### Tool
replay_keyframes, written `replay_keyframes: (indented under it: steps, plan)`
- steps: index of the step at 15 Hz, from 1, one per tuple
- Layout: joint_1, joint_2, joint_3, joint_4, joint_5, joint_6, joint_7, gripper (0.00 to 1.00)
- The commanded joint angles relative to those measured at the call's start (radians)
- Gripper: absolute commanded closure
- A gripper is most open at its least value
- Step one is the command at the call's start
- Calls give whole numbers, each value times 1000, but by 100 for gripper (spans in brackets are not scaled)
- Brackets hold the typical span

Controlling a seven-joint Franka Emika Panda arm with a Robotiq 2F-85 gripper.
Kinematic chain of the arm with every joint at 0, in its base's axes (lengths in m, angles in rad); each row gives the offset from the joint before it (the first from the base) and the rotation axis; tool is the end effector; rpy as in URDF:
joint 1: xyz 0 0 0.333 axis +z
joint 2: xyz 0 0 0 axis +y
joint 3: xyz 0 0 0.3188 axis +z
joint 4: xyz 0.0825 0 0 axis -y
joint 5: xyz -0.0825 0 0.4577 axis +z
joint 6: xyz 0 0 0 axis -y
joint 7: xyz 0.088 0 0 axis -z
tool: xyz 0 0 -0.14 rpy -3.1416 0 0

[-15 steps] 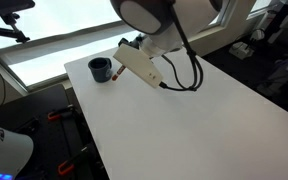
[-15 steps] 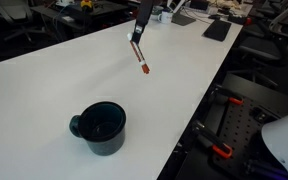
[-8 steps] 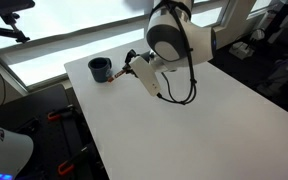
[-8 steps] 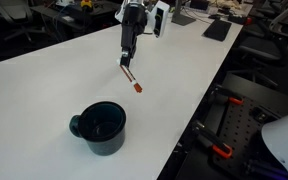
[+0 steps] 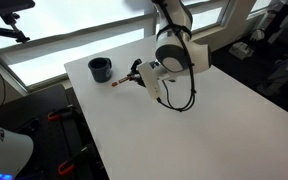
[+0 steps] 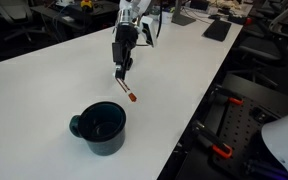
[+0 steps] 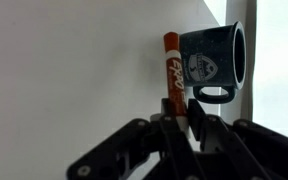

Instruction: Take the red marker out of the mug.

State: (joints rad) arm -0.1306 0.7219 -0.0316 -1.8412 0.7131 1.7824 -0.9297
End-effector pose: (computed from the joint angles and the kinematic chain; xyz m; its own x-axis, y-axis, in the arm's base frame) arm 0.5842 -0.0188 0.0326 0.9084 0.3857 -0.1617 0.1162 -0.6041 -0.7884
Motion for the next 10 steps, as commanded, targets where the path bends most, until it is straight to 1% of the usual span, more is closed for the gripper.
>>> replay_keyframes:
  steps: [1,2,3,7,9,10]
  plan:
    - [-12,45,25,64,-49,-16,92,95]
    - [-16,54,31,74,-58,-21,107,65]
    - [-29,97,29,79,-73,1,85,53]
    - [-60,175,38,99,-114,18,77,24]
    - [-82,193,48,115,-108,-7,68,12]
    - [-92,206,55,126,-104,-22,67,5]
